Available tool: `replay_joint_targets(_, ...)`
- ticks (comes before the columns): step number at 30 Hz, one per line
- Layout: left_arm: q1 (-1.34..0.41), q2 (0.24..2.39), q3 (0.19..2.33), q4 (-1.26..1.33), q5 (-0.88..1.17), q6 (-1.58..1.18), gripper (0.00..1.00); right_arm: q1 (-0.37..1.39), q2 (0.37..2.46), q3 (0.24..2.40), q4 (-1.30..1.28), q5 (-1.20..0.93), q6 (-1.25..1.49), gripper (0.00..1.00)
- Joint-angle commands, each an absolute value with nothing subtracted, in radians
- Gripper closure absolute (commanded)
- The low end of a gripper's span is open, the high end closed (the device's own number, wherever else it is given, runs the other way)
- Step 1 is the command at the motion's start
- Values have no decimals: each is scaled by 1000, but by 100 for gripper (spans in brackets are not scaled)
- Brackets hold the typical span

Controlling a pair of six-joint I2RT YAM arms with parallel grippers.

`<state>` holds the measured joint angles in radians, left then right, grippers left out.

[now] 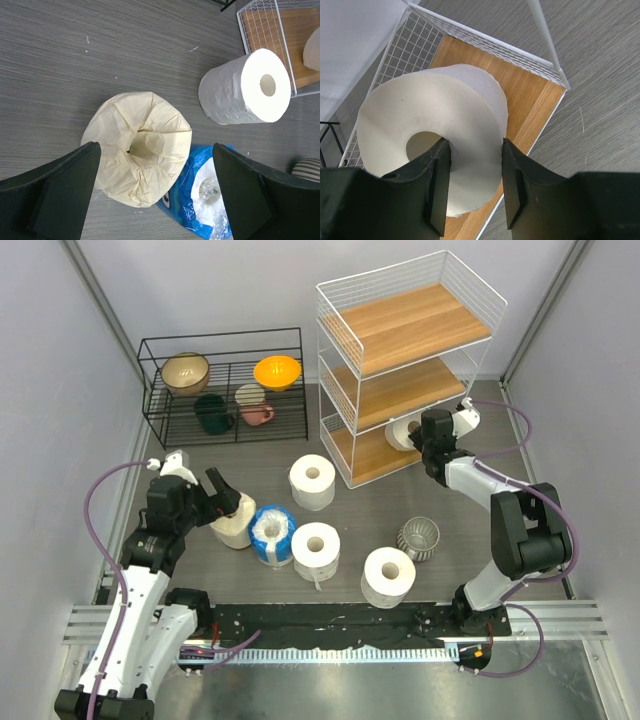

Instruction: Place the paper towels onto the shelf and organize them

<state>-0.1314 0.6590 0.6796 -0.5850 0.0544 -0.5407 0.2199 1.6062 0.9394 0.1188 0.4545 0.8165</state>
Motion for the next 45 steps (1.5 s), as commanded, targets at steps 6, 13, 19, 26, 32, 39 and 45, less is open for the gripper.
replay_joint_targets(6, -133, 658, 678, -560, 77, -531, 0, 215, 1585, 1002, 192, 417, 818, 86)
replay_joint_targets(13, -133, 658, 678, -560, 78, -532, 0, 213, 1529, 965, 184, 420, 807, 85)
replay_joint_targets(19, -135, 655, 678, -558, 78, -532, 0, 213, 1496, 957, 163, 430, 788, 85)
replay_joint_targets(26, -135, 655, 678, -558, 77, -532, 0, 213, 1505, 960, 140, 413, 784, 84)
replay_joint_targets(32, -135, 655, 678, -560, 77, -532, 0, 212, 1520, 950, 133, 394, 782, 84)
replay_joint_targets(39, -135, 661, 680, -558, 78, -532, 1, 215, 1549, 959, 130, 354, 775, 84)
replay_joint_targets(45, -133, 661, 678, -560, 77, -532, 0, 213, 1566, 957, 124, 348, 775, 83)
